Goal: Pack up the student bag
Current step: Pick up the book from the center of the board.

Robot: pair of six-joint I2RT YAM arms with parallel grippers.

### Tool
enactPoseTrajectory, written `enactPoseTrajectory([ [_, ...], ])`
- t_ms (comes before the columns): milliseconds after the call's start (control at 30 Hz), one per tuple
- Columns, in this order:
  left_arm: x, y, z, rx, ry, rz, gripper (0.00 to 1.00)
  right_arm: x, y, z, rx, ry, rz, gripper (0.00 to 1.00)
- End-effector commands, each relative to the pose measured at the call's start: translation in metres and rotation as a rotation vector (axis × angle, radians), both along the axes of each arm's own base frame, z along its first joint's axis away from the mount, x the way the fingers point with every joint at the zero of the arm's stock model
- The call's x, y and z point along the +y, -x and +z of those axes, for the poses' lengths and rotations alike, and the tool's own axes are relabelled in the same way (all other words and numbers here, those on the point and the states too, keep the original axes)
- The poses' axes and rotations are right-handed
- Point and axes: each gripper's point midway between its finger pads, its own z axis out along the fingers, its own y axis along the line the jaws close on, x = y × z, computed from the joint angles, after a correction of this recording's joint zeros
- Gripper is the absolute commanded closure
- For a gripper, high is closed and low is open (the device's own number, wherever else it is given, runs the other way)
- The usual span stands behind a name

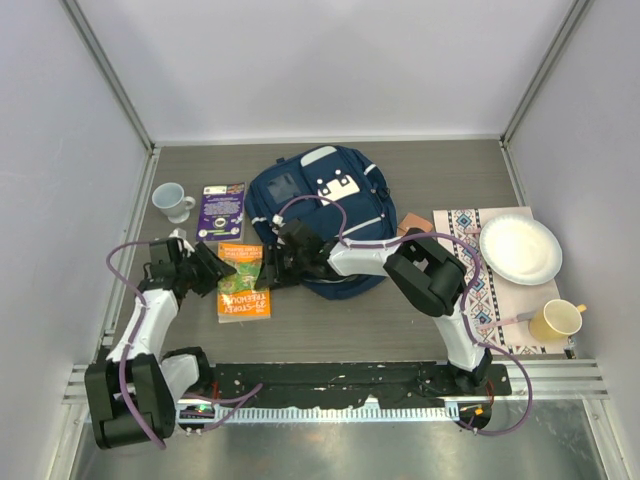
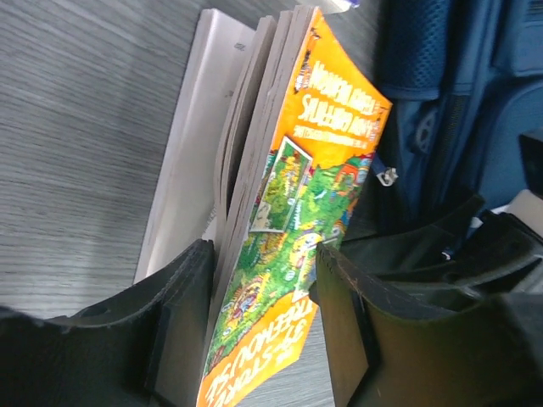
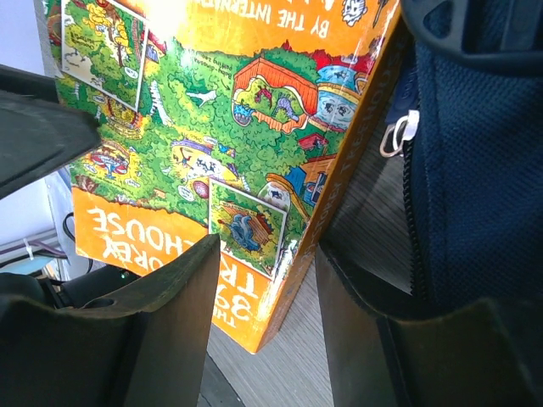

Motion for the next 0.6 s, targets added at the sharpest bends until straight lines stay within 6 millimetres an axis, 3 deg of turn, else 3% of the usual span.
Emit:
enactPoseTrajectory([
  [0, -0.024, 0.004, -0.003, 0.037, 0.063, -0.112, 0.49, 0.002, 0.005, -0.014, 0.010, 0.010, 0.005, 0.46],
  [100, -0.026, 0.004, -0.004, 0.043, 0.050, -0.121, 0.60, 0.001, 0.005, -0.013, 0.006, 0.009, 0.001, 0.46],
  [133, -0.025, 0.003, -0.003, 0.041, 0.042, -0.117, 0.71, 0.001, 0.004, -0.012, 0.005, 0.008, 0.000, 0.46],
  [300, -0.023, 0.003, 0.001, 0.031, 0.030, -0.112, 1.00, -0.002, 0.001, 0.000, -0.037, 0.003, -0.010, 0.46],
  [433, -0.022, 0.001, 0.012, -0.019, 0.017, -0.113, 1.00, -0.004, -0.003, 0.031, -0.094, -0.045, -0.011, 0.41],
  [500, -0.025, 0.001, 0.028, -0.076, 0.027, -0.127, 1.00, -0.009, -0.004, 0.044, -0.117, -0.061, -0.019, 0.36],
  [567, -0.028, -0.003, 0.048, -0.139, 0.038, -0.131, 1.00, -0.014, -0.008, 0.072, -0.155, -0.104, -0.041, 0.34],
])
